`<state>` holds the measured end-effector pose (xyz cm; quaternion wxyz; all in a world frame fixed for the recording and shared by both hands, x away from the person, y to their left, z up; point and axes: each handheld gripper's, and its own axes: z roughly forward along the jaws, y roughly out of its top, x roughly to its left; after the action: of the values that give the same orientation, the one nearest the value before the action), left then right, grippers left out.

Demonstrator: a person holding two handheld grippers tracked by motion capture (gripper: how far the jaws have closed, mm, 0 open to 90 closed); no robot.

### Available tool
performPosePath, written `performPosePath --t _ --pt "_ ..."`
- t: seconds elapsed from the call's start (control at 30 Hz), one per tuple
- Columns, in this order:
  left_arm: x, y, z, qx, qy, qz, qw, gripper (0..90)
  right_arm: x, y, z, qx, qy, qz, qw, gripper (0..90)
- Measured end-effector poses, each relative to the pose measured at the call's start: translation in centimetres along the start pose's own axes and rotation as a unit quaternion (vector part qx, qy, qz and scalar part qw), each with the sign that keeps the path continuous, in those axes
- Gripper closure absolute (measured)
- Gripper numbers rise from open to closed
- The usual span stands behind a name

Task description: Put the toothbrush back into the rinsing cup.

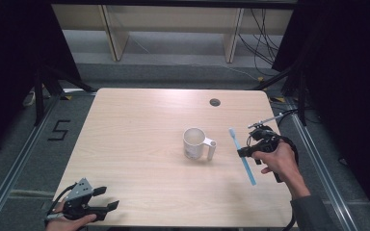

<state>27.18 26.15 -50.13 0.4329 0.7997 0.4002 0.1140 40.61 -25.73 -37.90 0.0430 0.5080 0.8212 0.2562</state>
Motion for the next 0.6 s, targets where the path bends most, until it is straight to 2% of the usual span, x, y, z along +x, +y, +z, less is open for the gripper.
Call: performPosePath --t 0.03,0.07,0.1,0.13,0.3,0.37,0.4,0.43,0.47,0.6 --pt "0.0 0.0 0.0 0.0 0.0 0.0 1.0 26.5 0.0 0.0 0.0 0.0 0.0 0.0 1.0 79.2" --pt "0.0 0.0 0.0 0.0 0.0 0.0 1.0 26.5 0.2 0.0 -0.2 -0.001 0.01 0.001 0.9999 79.3" --pt "0.0 0.0 0.0 0.001 0.001 0.002 1.0 26.5 0.3 0.2 -0.2 -0.001 0.001 0.011 0.9999 79.2" --pt "0.0 0.0 0.0 0.001 0.001 0.001 1.0 26.5 -0.1 0.2 -0.4 -0.015 0.007 -0.017 0.9997 79.3" --pt "0.1 0.0 -0.1 0.0 0.0 0.001 1.0 26.5 0.1 0.5 -0.9 -0.026 0.009 -0.016 0.9995 79.3" --pt "0.1 0.0 -0.1 0.003 0.006 0.006 1.0 26.5 0.1 0.5 -1.1 -0.032 0.01 -0.017 0.9993 79.2" --pt "0.0 0.0 0.0 -0.006 0.001 -0.004 1.0 26.5 0.1 0.5 -1.1 -0.037 0.012 -0.016 0.9991 79.2" --pt "0.0 0.0 0.0 -0.006 0.001 -0.004 1.0 26.5 0.1 0.5 -1.1 -0.037 0.012 -0.016 0.9991 79.2" --pt "0.1 0.0 -0.1 0.004 0.007 0.007 0.9999 26.5 0.2 0.5 -1.1 -0.045 0.014 -0.017 0.9987 79.2" --pt "0.1 0.0 -0.1 0.001 0.002 0.002 1.0 26.5 0.2 0.5 -1.2 -0.054 0.018 -0.021 0.9981 79.2"
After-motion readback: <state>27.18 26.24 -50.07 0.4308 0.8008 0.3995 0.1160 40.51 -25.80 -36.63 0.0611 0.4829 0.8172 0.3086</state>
